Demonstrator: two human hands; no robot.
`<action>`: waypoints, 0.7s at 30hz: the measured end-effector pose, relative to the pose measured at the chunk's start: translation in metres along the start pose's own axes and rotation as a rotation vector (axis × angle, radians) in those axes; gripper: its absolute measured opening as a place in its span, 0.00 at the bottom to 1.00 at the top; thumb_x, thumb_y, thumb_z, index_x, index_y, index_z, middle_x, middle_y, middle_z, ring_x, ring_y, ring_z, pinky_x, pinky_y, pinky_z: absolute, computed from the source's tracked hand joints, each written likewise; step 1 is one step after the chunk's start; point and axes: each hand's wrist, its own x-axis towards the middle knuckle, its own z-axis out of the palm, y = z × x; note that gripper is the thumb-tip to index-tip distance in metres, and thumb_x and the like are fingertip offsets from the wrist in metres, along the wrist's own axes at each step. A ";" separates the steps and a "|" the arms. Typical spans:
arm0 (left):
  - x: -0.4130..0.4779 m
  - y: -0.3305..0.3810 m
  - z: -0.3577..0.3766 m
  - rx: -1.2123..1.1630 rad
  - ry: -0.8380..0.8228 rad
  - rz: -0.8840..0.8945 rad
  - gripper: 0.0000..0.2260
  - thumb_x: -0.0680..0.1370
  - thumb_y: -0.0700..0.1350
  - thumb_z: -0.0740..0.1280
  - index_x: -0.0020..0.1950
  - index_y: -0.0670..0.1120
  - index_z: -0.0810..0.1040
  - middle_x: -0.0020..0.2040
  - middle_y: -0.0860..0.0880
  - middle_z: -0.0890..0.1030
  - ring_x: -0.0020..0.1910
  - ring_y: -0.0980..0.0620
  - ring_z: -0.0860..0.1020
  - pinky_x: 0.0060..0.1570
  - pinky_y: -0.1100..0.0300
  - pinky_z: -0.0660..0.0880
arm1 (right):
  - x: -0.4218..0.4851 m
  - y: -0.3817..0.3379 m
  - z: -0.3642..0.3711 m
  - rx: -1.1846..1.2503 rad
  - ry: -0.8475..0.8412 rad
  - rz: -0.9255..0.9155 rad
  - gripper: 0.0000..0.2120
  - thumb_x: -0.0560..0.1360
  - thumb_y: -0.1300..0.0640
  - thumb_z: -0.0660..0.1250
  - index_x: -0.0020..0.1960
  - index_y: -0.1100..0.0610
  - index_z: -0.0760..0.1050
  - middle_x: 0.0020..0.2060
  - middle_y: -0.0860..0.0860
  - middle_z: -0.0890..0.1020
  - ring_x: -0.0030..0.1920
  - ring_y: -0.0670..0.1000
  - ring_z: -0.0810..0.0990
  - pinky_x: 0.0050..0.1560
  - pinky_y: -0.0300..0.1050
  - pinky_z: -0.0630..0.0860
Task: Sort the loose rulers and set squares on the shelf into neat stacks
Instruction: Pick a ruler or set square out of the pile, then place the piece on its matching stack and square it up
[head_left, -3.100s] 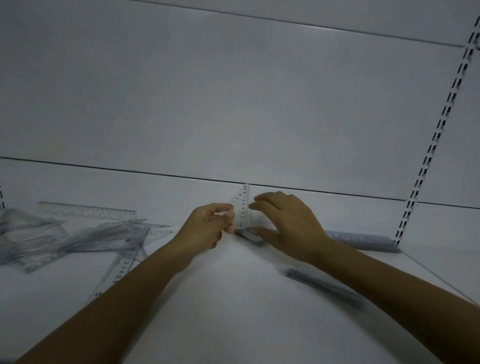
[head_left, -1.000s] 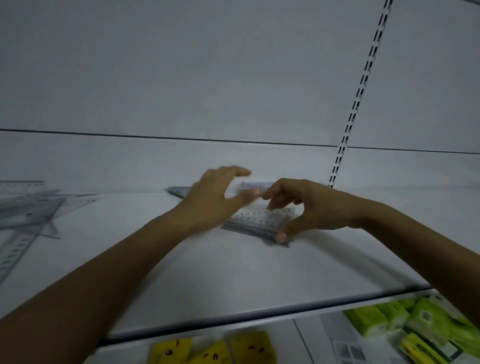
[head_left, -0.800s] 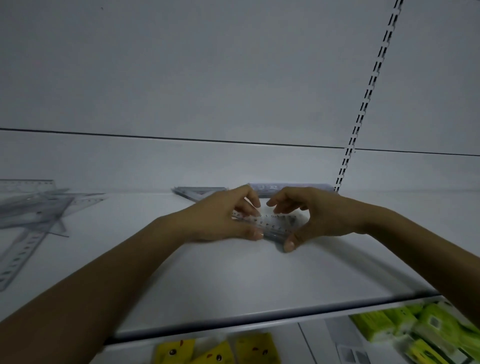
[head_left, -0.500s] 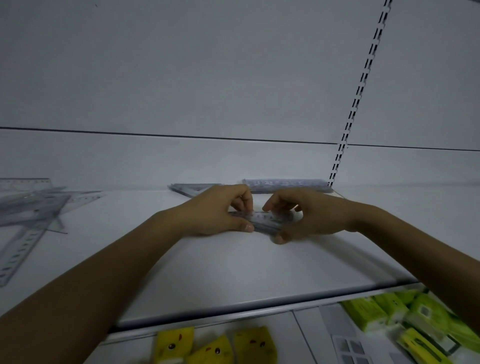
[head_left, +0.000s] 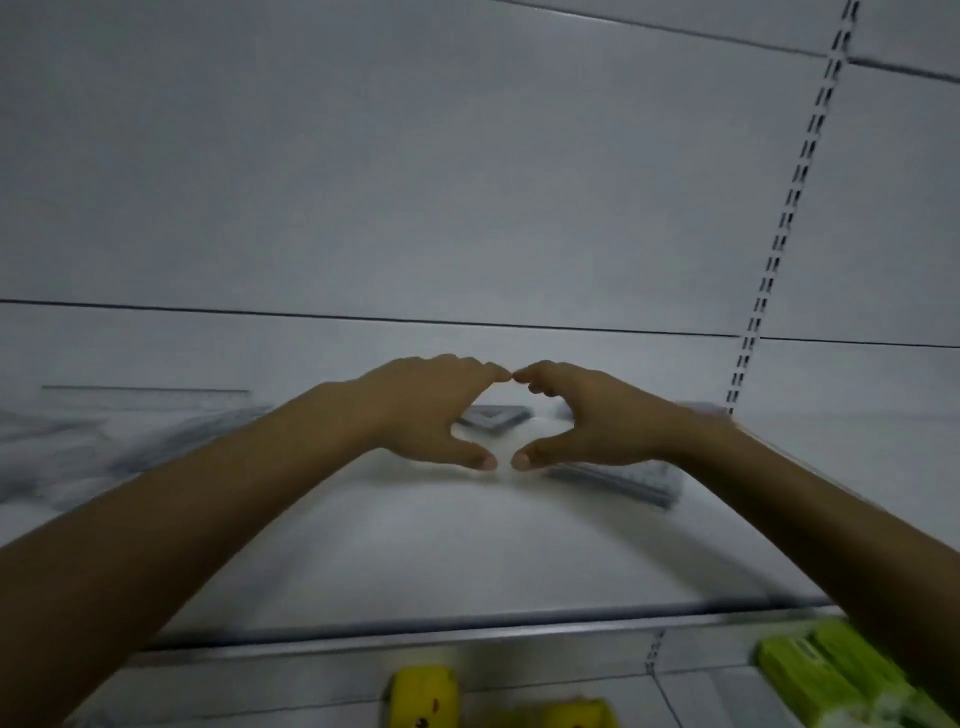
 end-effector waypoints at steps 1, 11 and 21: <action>-0.015 -0.016 -0.001 0.056 -0.031 -0.025 0.40 0.72 0.67 0.64 0.76 0.54 0.50 0.75 0.54 0.59 0.72 0.52 0.62 0.67 0.54 0.62 | 0.006 -0.014 0.007 -0.004 -0.021 -0.013 0.38 0.68 0.42 0.72 0.73 0.48 0.60 0.70 0.47 0.66 0.67 0.47 0.66 0.61 0.39 0.63; -0.200 -0.204 0.037 0.113 -0.291 -0.415 0.53 0.56 0.82 0.35 0.77 0.58 0.43 0.78 0.50 0.42 0.77 0.47 0.45 0.73 0.46 0.46 | 0.102 -0.186 0.119 0.032 -0.150 -0.131 0.38 0.73 0.36 0.62 0.76 0.52 0.54 0.74 0.52 0.60 0.71 0.53 0.63 0.68 0.47 0.63; -0.202 -0.236 0.067 -0.260 0.101 -0.237 0.26 0.69 0.70 0.53 0.49 0.51 0.76 0.46 0.53 0.78 0.44 0.52 0.75 0.45 0.56 0.70 | 0.138 -0.228 0.147 -0.398 0.169 -0.017 0.20 0.79 0.41 0.54 0.63 0.50 0.73 0.59 0.51 0.76 0.57 0.55 0.75 0.52 0.47 0.69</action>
